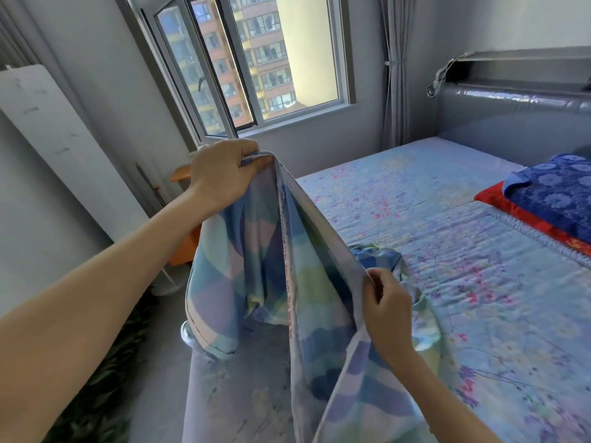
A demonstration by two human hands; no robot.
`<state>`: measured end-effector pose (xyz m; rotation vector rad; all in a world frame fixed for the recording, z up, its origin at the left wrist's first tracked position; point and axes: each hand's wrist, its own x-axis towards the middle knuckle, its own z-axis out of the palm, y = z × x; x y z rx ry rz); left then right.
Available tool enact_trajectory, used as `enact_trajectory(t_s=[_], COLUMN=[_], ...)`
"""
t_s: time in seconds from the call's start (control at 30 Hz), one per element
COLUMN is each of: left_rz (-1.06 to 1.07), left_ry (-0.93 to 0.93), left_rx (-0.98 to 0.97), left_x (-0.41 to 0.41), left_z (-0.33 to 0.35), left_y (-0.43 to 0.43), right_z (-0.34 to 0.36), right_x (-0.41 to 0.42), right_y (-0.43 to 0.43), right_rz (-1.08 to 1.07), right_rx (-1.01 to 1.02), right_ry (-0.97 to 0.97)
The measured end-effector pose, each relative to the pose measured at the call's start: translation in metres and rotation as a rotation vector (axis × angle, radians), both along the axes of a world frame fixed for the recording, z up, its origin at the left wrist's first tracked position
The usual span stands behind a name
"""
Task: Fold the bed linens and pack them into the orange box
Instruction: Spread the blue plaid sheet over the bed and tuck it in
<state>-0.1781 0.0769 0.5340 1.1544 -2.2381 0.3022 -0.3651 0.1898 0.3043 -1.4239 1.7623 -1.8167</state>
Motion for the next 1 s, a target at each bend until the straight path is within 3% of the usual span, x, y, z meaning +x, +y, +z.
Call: enact_trajectory(t_s=[0.1,0.23,0.3,0.43,0.57,0.63,0.73,0.8,0.9,1.0], left_rz=[0.0,0.017,0.015,-0.002,-0.001,-0.017,-0.017,-0.015,-0.027,-0.028], left_ry=[0.021,0.026,0.017,0.014,-0.006,-0.009,0.0,-0.005,-0.018,-0.016], left_rx=[0.009,0.022,0.024,-0.003,-0.033,-0.031,-0.04,-0.048,-0.055,-0.054], left_x=[0.0,-0.006,-0.012,-0.017,-0.017,-0.016,-0.017,-0.016,-0.017,-0.017], left_z=[-0.001,0.002,0.005,0.008,0.009,0.008,0.009,0.01,0.01,0.01], left_y=[-0.007,-0.012,-0.012,-0.01,-0.009,-0.008,-0.009,-0.008,-0.005,-0.003], right_z=[0.006,-0.013,-0.022,-0.024,0.009,0.016,-0.006,-0.023,-0.028,-0.019], right_x=[-0.009,-0.006,0.001,0.015,-0.029,-0.048,-0.034,-0.015,-0.004,-0.002], right_y=[0.012,0.018,0.015,0.006,-0.003,-0.007,-0.007,-0.006,-0.009,-0.012], right_rz=[-0.18,-0.2,-0.197,-0.359,-0.749,-0.823,-0.624,-0.511,-0.461,-0.423], right_rx=[-0.148,-0.319,-0.294,-0.08,0.15,0.095,-0.077,-0.022,0.159,0.196], right_ry=[0.107,0.804,0.918,0.95,0.677,0.678,0.879,0.939,0.834,0.717])
